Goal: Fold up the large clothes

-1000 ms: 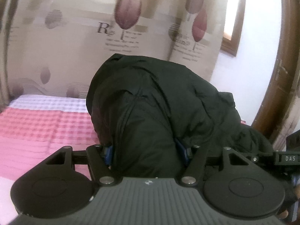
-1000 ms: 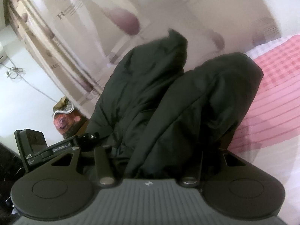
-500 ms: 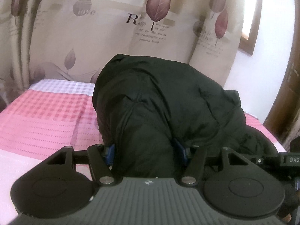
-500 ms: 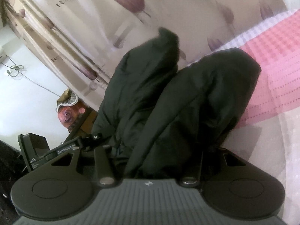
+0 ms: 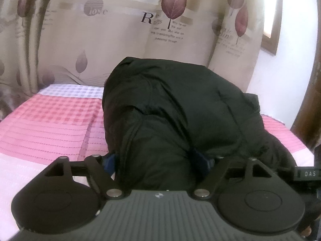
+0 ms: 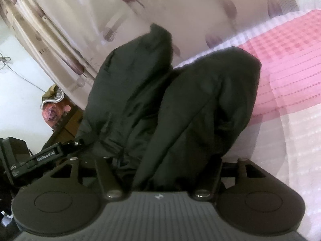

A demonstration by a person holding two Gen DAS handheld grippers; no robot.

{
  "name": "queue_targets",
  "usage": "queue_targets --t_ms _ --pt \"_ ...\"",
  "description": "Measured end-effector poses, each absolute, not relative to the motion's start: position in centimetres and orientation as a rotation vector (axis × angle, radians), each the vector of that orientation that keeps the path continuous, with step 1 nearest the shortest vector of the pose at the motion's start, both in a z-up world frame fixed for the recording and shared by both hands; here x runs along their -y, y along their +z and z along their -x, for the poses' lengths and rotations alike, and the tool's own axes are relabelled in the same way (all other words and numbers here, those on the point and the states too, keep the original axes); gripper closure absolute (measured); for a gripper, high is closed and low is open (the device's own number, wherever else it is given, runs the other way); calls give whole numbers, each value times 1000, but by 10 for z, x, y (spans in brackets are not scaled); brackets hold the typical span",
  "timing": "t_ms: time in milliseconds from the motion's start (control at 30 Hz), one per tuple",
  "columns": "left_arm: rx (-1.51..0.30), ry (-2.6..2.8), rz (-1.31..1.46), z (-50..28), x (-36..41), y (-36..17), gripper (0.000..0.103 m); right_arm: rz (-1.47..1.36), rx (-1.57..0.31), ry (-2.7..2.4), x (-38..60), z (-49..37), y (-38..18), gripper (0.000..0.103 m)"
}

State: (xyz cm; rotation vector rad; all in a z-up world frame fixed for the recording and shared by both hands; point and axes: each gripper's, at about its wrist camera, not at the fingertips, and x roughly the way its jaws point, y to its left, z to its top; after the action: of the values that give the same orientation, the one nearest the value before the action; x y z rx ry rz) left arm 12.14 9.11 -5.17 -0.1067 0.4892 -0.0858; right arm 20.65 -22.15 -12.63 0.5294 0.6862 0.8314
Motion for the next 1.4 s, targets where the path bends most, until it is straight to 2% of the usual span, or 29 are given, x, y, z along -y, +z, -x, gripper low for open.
queue_targets --t_ms 33,100,167,267,433,633,767,1033,1400 --pt "-487 -75 91 -121 -89 -53 13 -517 -681 825 221 -206 -128 35" --pt "-469 -46 42 -118 -83 -54 6 -517 -681 810 221 -204 -131 28" --pt "-444 -20 -5 -114 -78 -54 0 -503 -677 782 221 -202 -131 18" --pt "-402 20 -63 -106 -72 -52 0 -482 -634 719 222 -188 -123 17" --pt "-345 66 -100 -85 -67 -43 0 -373 -414 565 224 -127 -90 16" --pt "-211 128 -112 -41 -57 -16 0 -249 -235 471 219 -53 -66 3" --pt "-145 161 -122 -12 -44 2 0 -140 -173 441 210 -23 -53 1" --pt "-90 189 -127 22 -33 21 0 -143 -167 404 205 5 -47 0" --pt "-145 61 -52 36 -32 15 0 -141 -209 377 206 13 -55 0"
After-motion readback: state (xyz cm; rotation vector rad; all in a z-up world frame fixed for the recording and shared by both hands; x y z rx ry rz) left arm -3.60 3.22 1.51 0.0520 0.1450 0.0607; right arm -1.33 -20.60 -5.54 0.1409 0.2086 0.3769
